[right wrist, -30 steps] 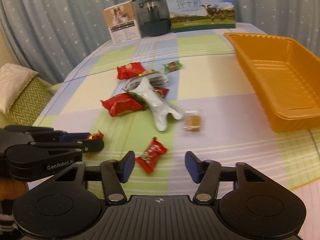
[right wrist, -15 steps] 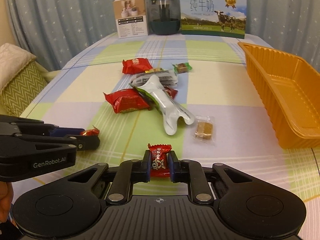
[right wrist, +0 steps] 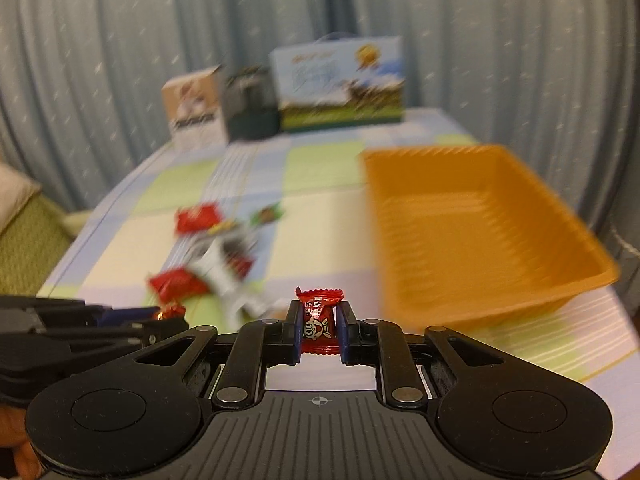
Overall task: Organize snacks
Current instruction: 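Carry both candies over the orange tray and open both tools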
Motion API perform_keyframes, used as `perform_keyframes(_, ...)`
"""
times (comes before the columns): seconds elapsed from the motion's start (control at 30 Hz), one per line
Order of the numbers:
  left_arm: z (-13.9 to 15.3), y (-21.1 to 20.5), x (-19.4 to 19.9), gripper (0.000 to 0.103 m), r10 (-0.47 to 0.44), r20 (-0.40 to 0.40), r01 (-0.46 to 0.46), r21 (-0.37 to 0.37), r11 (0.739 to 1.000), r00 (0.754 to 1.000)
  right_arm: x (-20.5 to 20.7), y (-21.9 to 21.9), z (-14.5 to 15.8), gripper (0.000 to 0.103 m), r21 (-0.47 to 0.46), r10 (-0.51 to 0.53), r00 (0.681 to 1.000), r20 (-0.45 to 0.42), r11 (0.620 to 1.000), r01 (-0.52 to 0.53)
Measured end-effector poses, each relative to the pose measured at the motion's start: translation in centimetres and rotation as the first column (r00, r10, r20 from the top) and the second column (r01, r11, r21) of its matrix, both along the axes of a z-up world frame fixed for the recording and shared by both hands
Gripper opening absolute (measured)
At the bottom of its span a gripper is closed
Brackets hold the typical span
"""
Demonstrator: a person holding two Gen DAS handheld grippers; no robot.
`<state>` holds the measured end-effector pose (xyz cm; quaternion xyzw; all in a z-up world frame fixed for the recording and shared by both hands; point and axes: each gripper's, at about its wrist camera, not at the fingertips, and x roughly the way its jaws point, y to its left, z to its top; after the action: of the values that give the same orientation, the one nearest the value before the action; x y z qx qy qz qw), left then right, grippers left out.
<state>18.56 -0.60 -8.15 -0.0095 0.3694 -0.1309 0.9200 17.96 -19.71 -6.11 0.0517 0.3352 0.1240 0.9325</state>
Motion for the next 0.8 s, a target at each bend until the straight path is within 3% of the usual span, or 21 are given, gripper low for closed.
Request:
perform_keyframes(0.3, 3.4, -9.0, 4.4, 0.02, -0.106, 0.065, 0.109, -0.038, 0.993, 0.992, 3.3, -8.4, 1.9, 0.018, -0.007, -0.102, 0.995, 0.01, 0.995, 0.103)
perform_keyframes(0.5, 2.7, -13.1, 6.7, 0.02, -0.153, 0.045, 0.154, -0.019, 0.988, 0.987, 5.4, -11.6, 1.3, 0.018, -0.002, -0.115, 0.993, -0.016, 0.993, 0.115)
perform_keyframes(0.8, 0.9, -15.5, 8.6, 0.021, -0.183, 0.012, 0.183, -0.008, 0.983, 0.983, 7.6, -13.4, 0.2, 0.018, 0.005, -0.126, 0.991, -0.048, 0.992, 0.127)
